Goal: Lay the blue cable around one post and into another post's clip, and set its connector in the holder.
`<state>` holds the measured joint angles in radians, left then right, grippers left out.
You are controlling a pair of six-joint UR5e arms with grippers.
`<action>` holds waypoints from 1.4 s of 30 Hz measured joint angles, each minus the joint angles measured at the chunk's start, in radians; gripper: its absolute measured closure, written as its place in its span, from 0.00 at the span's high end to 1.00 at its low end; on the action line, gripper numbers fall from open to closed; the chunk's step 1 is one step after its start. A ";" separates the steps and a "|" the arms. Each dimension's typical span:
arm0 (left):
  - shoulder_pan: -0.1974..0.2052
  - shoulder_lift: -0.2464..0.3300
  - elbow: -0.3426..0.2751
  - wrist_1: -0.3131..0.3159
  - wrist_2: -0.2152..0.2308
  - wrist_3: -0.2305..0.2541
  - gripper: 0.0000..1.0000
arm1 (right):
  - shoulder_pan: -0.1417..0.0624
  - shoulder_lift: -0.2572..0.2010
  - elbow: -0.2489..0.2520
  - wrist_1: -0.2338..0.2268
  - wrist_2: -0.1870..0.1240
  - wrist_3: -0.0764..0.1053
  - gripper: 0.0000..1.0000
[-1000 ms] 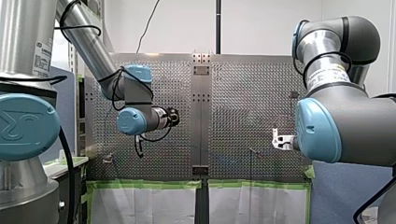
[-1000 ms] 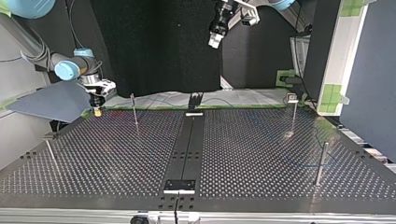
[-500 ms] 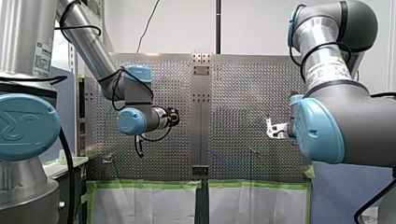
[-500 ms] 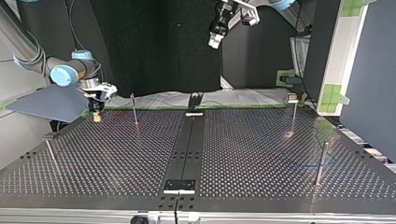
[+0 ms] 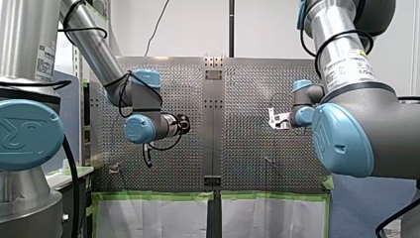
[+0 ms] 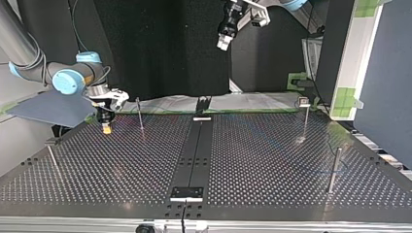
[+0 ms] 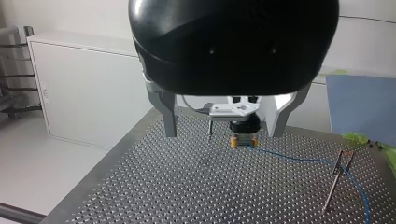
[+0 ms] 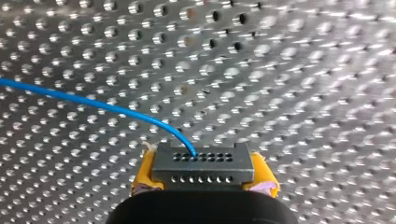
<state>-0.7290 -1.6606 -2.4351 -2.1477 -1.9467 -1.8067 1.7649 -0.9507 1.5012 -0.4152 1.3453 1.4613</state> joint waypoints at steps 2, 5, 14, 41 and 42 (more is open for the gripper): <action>0.000 0.000 0.000 0.001 0.001 0.000 0.92 | 0.003 -0.020 0.000 0.020 0.012 0.007 0.00; 0.000 0.000 0.000 0.001 0.001 0.000 0.92 | 0.006 -0.050 0.000 0.050 0.032 0.028 0.00; 0.000 0.000 0.000 -0.001 0.002 -0.002 0.92 | 0.003 -0.139 0.000 0.111 0.045 0.078 0.00; 0.003 0.000 -0.001 -0.002 -0.002 0.000 0.92 | -0.085 -0.290 0.078 0.085 0.054 0.086 0.00; 0.003 0.000 -0.001 -0.002 -0.002 0.000 0.92 | -0.086 -0.290 0.080 0.082 0.054 0.086 0.00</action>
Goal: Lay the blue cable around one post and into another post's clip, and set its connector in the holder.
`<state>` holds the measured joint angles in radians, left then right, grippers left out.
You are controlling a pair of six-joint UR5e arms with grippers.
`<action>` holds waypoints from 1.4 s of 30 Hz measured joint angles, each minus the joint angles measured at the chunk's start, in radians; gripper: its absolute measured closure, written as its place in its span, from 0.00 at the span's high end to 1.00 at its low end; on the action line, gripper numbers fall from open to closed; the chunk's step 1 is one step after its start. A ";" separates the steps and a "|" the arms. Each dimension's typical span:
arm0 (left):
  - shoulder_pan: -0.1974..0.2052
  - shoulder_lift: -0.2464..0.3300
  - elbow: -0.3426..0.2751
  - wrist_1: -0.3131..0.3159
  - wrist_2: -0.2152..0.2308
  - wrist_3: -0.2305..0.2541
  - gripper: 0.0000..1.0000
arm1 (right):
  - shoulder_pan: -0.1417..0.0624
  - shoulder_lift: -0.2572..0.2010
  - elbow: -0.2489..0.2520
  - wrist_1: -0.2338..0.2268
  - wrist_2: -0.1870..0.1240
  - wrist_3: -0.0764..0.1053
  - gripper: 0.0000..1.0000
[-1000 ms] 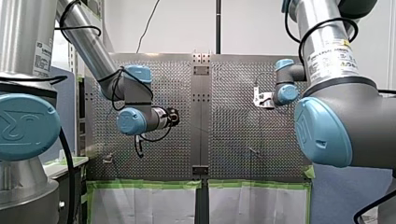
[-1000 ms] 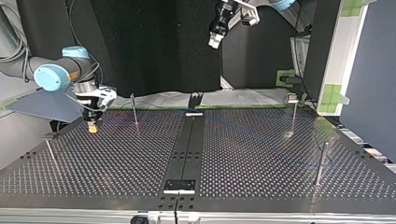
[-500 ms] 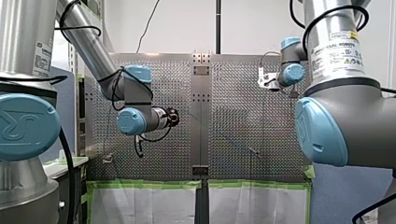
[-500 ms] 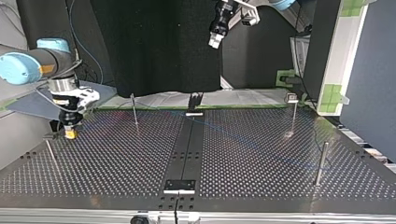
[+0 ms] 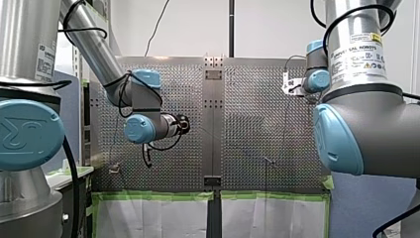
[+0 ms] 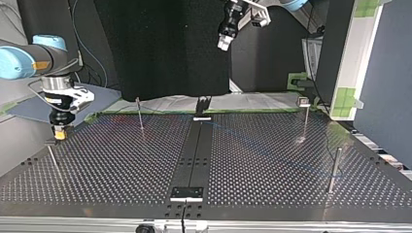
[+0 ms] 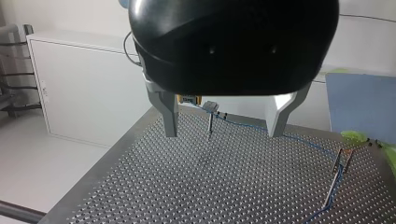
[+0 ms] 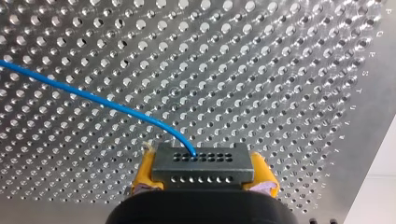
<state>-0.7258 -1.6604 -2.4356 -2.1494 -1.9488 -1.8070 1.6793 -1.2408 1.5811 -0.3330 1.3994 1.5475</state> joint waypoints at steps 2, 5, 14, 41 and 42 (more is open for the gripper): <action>0.001 0.000 0.000 0.000 0.000 0.000 0.92 | -0.004 0.002 0.005 -0.006 -0.002 0.001 0.00; 0.003 0.000 0.000 0.000 0.001 0.001 0.92 | -0.021 0.016 0.013 -0.018 -0.016 0.003 0.00; 0.008 0.000 0.002 -0.005 0.002 0.003 0.92 | -0.082 0.040 0.016 -0.025 -0.103 0.011 0.00; 0.036 0.000 0.002 -0.078 0.000 0.006 0.92 | -0.196 0.049 0.016 -0.045 -0.334 0.017 0.00; 0.036 0.000 0.002 -0.078 0.000 0.006 0.92 | -0.200 0.049 0.015 -0.045 -0.339 0.017 0.00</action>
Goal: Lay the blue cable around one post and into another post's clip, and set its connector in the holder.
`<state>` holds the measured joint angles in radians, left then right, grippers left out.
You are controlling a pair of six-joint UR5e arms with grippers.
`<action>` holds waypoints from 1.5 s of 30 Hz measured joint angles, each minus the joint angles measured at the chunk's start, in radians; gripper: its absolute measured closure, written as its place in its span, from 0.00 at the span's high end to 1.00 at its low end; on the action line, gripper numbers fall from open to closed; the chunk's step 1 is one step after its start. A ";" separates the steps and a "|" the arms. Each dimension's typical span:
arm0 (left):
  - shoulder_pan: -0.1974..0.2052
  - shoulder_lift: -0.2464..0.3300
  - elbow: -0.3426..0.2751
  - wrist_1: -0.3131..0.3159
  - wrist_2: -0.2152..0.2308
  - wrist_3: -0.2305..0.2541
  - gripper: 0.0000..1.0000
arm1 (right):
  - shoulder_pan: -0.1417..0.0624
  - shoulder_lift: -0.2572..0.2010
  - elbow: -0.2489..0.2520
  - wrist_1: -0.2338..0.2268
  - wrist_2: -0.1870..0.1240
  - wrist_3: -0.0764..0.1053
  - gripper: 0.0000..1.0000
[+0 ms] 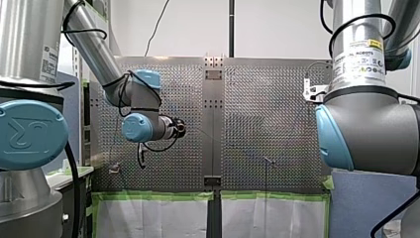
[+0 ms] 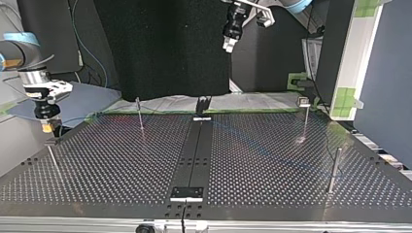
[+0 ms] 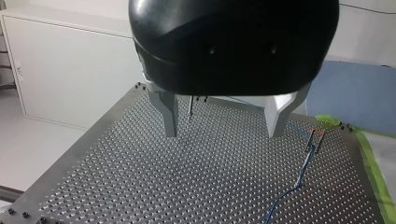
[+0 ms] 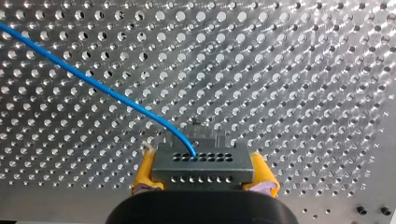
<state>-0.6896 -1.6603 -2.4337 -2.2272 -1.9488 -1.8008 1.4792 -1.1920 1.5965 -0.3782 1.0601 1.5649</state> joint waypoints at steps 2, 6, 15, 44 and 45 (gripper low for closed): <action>0.000 0.000 0.000 0.000 0.000 0.000 0.92 | -0.007 0.001 -0.001 0.000 -0.011 0.000 0.00; 0.000 0.000 0.000 0.000 0.000 0.000 0.92 | -0.018 0.002 -0.004 0.001 -0.019 0.000 0.00; 0.000 0.000 0.000 0.000 0.000 0.000 0.92 | -0.038 0.018 -0.040 0.026 -0.028 -0.008 0.00; 0.006 0.000 0.003 0.004 0.000 0.000 0.92 | -0.024 0.134 -0.169 0.051 -0.066 -0.015 0.00; 0.006 0.000 0.003 0.004 0.000 0.000 0.92 | -0.023 0.136 -0.171 0.050 -0.066 -0.014 0.00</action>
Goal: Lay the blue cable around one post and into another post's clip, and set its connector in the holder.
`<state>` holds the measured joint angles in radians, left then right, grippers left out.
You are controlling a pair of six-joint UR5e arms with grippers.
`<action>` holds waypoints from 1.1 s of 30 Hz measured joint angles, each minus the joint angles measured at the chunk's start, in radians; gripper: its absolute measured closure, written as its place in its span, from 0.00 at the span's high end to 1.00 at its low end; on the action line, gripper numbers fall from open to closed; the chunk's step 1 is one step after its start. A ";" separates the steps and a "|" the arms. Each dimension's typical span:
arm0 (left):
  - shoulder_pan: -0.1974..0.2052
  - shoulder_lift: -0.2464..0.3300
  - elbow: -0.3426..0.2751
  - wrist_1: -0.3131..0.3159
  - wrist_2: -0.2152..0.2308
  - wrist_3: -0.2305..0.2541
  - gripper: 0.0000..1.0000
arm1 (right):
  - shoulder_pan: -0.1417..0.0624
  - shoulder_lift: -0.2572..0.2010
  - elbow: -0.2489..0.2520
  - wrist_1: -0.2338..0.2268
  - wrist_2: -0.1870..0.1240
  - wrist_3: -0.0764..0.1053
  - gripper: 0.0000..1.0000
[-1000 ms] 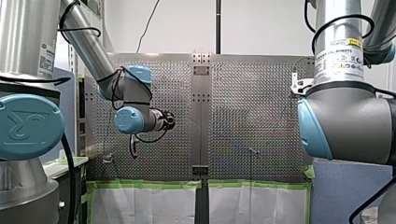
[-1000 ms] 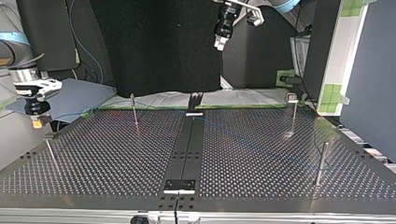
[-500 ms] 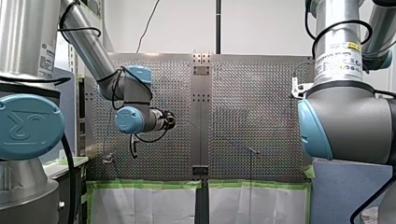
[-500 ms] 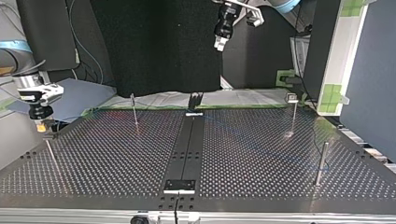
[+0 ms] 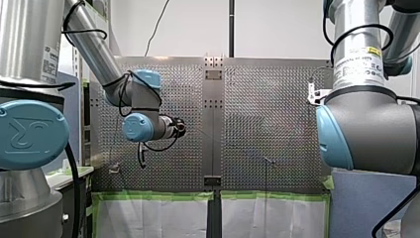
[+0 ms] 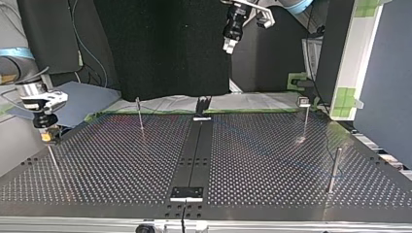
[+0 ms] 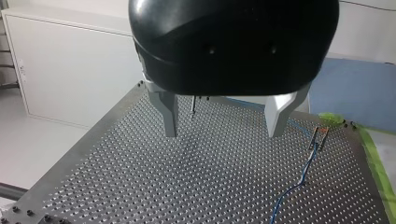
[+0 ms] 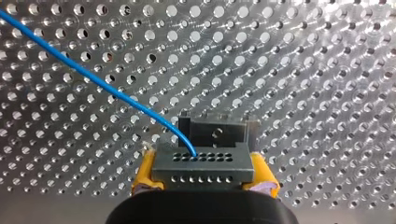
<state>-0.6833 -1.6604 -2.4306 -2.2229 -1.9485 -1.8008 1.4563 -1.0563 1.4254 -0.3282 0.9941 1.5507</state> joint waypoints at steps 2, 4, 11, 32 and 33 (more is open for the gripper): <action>0.000 0.000 0.000 0.000 0.000 0.000 0.92 | 0.002 0.003 -0.005 -0.002 0.000 0.002 0.00; 0.000 0.000 0.000 0.000 0.000 0.000 0.92 | 0.005 0.005 -0.010 -0.003 0.000 0.003 0.00; 0.002 0.000 0.000 0.000 0.001 0.000 0.92 | 0.010 0.007 -0.022 -0.006 0.000 0.007 0.00; 0.008 0.000 0.001 0.000 0.004 0.000 0.92 | 0.022 0.016 -0.025 -0.017 0.004 0.016 0.00; 0.008 0.000 0.001 0.000 0.004 0.000 0.92 | 0.023 0.016 -0.025 -0.017 0.004 0.016 0.00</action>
<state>-0.6753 -1.6604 -2.4295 -2.2229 -1.9442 -1.8008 1.4791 -1.0399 1.4005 -0.3454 0.9980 1.5665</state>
